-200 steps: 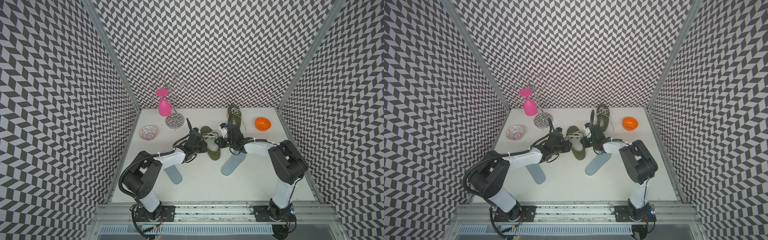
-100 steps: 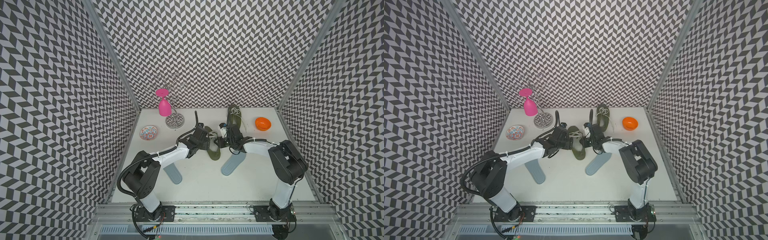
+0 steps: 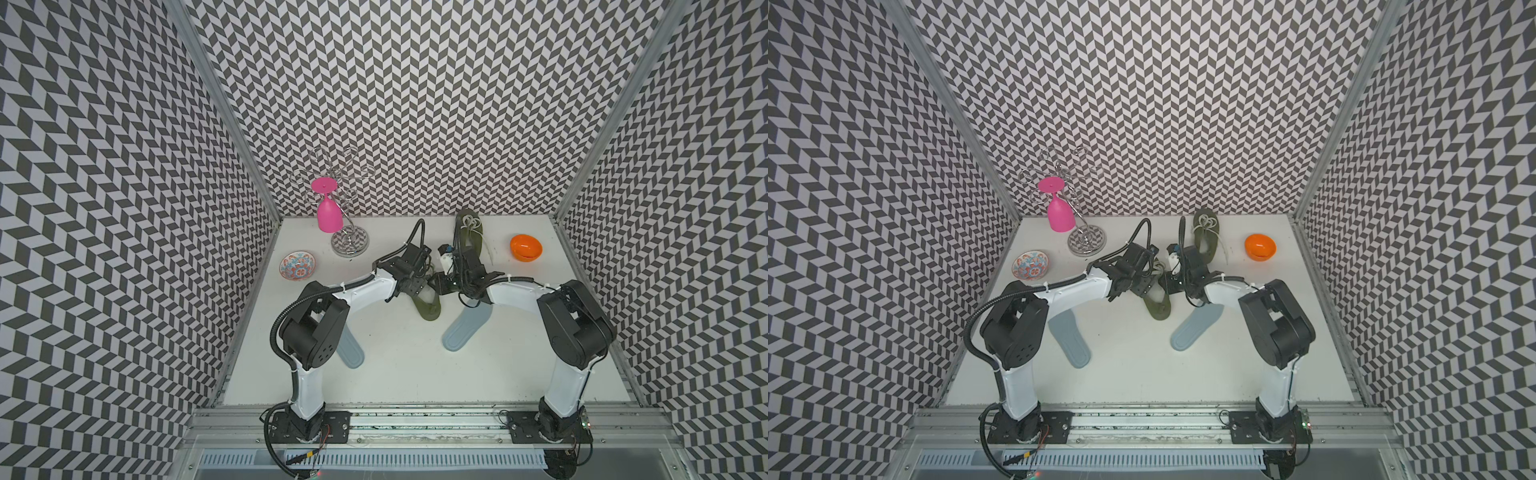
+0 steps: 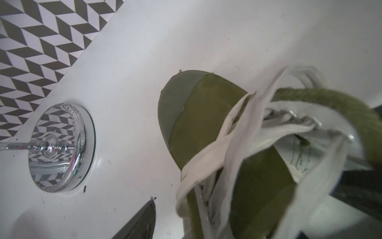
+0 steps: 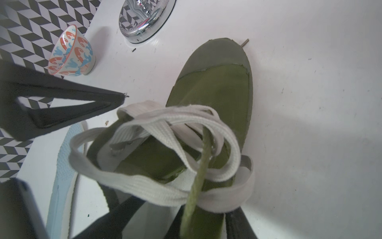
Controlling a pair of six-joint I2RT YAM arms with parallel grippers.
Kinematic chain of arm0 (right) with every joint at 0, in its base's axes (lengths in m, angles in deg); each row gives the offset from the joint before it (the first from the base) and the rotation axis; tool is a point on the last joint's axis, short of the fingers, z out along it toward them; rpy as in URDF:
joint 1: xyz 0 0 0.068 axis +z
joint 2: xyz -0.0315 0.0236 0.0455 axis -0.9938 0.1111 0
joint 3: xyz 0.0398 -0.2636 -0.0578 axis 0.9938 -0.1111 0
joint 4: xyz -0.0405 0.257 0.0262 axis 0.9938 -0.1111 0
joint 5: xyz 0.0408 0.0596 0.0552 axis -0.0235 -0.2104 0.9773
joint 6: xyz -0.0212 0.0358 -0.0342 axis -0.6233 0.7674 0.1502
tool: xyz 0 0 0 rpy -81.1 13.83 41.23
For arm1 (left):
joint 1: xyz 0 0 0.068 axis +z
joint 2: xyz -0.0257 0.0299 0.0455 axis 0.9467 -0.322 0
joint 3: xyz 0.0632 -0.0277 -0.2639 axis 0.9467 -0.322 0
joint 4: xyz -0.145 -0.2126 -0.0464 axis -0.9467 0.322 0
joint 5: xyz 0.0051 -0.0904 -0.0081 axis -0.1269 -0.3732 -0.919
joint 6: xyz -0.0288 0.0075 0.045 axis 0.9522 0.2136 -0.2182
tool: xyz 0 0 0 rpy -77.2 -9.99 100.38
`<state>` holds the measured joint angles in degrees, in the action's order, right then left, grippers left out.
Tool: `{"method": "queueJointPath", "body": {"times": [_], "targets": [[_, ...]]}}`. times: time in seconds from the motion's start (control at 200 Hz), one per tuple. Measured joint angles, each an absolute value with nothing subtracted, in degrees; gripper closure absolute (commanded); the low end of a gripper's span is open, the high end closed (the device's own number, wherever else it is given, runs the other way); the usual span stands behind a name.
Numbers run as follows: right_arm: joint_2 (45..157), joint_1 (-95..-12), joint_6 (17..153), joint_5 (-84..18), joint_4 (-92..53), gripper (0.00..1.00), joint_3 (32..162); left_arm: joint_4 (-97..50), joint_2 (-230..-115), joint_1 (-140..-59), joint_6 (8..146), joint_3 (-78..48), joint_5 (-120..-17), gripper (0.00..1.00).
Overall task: Insert the insole into the shoe
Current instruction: Adjust the shoe at the center of the board.
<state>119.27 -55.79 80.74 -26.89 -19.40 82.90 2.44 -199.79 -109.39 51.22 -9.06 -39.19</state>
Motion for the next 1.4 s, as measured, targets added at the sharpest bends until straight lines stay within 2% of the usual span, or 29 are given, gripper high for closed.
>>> {"method": "queueJointPath", "body": {"times": [0.145,0.27,0.335,0.396,0.446,0.486,0.541,0.656,0.836,0.981,1.107,1.252,1.402], "targets": [[119.3,-56.07,80.3,-26.69,-19.99,0.68,83.07,3.51,-203.24,-108.49,46.9,-3.51,-40.15,0.2],[119.3,-56.38,80.26,-26.56,-20.16,0.62,83.14,4.4,-205.95,-107.4,43.99,0.64,-44.09,0.27],[119.3,-56.6,80.28,-26.45,-20.44,0.58,83.14,4.82,-206.91,-106.89,42.98,1.95,-46.45,0.37],[119.3,-56.88,80.28,-26.32,-20.84,0.53,83.12,5.06,-207.44,-106.35,42.28,2.48,-48.61,0.54],[119.3,-57.14,80.44,-26.3,-21.25,0.49,83.12,5.39,-207.52,-105.82,41.85,2.67,-50.84,0.64],[119.3,-57.19,80.46,-26.34,-21.6,0.43,83.12,5.58,-207.5,-105.39,41.8,2.67,-52.65,0.69],[119.25,-57.3,80.87,-26.41,-22.11,0.34,83.05,5.78,-207.35,-104.77,42.79,2.67,-54.93,0.7],[118.42,-57.34,82.77,-26.72,-23.11,0.25,81.48,7.05,-206.61,-103.92,46.5,2.65,-58.82,0.77],[116.56,-55.48,87.63,-29.86,-26.91,0.03,79.29,8.84,-203.79,-103.49,57.26,-0.3,-59.12,0.8],[115.89,-52.75,90.08,-33.84,-29.01,0.08,79.31,8.82,-200.55,-103.99,64.88,-4.6,-58.14,0.81],[115.71,-51.55,91.01,-37.71,-30.8,0.22,79.31,8.82,-197.6,-104.21,70.13,-7.93,-57.96,0.83],[115.56,-51.5,90.91,-42.37,-33.52,0.33,79.31,8.14,-194.23,-103.73,74.39,-11.84,-58.38,0.83],[113.31,-51.68,89.64,-45.49,-35.07,0.45,79.07,5.15,-190.69,-100.93,76.29,-17.63,-63.28,0.81]]}}
